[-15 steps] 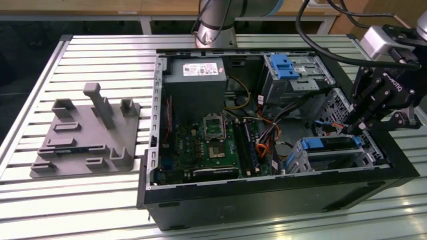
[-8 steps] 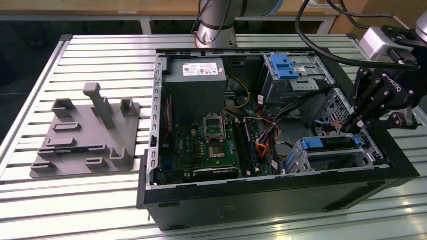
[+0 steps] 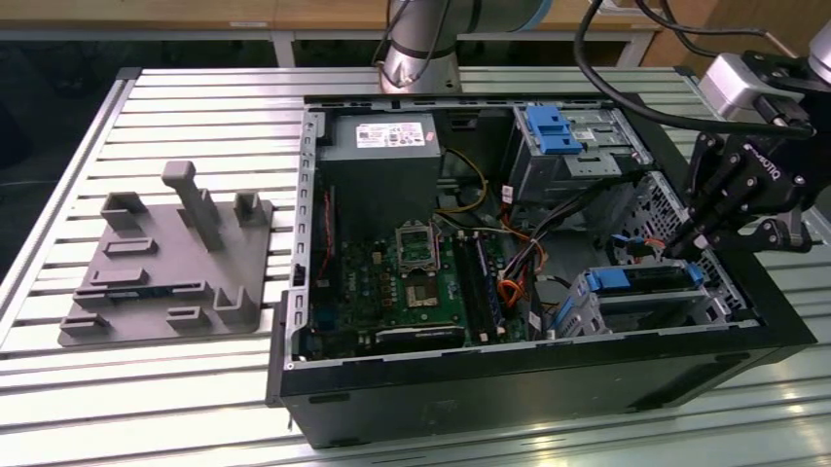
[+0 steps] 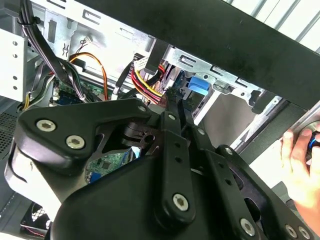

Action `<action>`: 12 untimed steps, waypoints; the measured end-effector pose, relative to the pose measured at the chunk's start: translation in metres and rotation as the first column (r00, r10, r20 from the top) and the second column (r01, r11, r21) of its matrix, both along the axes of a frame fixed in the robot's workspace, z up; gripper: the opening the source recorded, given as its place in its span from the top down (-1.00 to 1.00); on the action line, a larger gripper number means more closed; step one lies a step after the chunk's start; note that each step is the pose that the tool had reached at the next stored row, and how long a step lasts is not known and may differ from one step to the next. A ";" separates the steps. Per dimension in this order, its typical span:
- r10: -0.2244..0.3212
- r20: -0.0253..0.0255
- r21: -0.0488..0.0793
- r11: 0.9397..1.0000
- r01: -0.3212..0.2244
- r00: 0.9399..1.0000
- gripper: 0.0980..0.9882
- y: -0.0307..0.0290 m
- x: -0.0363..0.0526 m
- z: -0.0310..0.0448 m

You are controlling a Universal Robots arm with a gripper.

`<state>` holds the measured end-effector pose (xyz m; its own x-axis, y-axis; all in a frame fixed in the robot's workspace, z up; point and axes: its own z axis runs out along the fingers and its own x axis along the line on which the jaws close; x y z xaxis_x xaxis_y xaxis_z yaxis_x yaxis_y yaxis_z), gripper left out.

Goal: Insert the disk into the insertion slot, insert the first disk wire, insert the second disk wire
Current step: 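Insert the first disk wire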

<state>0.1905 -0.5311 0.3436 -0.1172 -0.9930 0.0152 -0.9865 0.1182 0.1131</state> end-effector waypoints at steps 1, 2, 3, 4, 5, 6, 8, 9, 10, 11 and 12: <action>0.000 0.000 -0.002 1.000 0.000 1.000 0.85 0.0000 -0.0011 0.0000; 0.000 0.004 -0.003 1.000 0.000 1.000 0.85 0.0000 -0.0033 0.0001; 0.000 0.013 -0.004 1.000 0.000 1.000 0.85 0.0000 -0.0060 0.0001; 0.000 0.023 -0.006 1.000 0.000 1.000 0.85 0.0000 -0.0087 0.0002; 0.000 0.037 -0.007 1.000 0.000 0.999 0.85 0.0000 -0.0111 0.0001; 0.000 0.053 -0.009 1.000 0.000 0.999 0.85 0.0000 -0.0132 0.0001; 0.001 0.078 -0.013 1.000 0.000 0.997 0.85 0.0000 -0.0173 0.0001; 0.001 0.088 -0.016 1.000 0.001 0.996 0.85 0.0000 -0.0191 0.0001; 0.001 0.093 -0.018 1.000 0.001 0.996 0.85 0.0000 -0.0207 0.0001; 0.001 0.096 -0.019 1.000 0.001 0.995 0.85 0.0001 -0.0223 0.0001; 0.002 0.097 -0.019 1.000 0.000 0.995 0.85 0.0001 -0.0234 0.0001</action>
<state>0.1671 -0.5309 0.3437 -0.1179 -0.9928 0.0231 -0.9929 0.1182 0.0148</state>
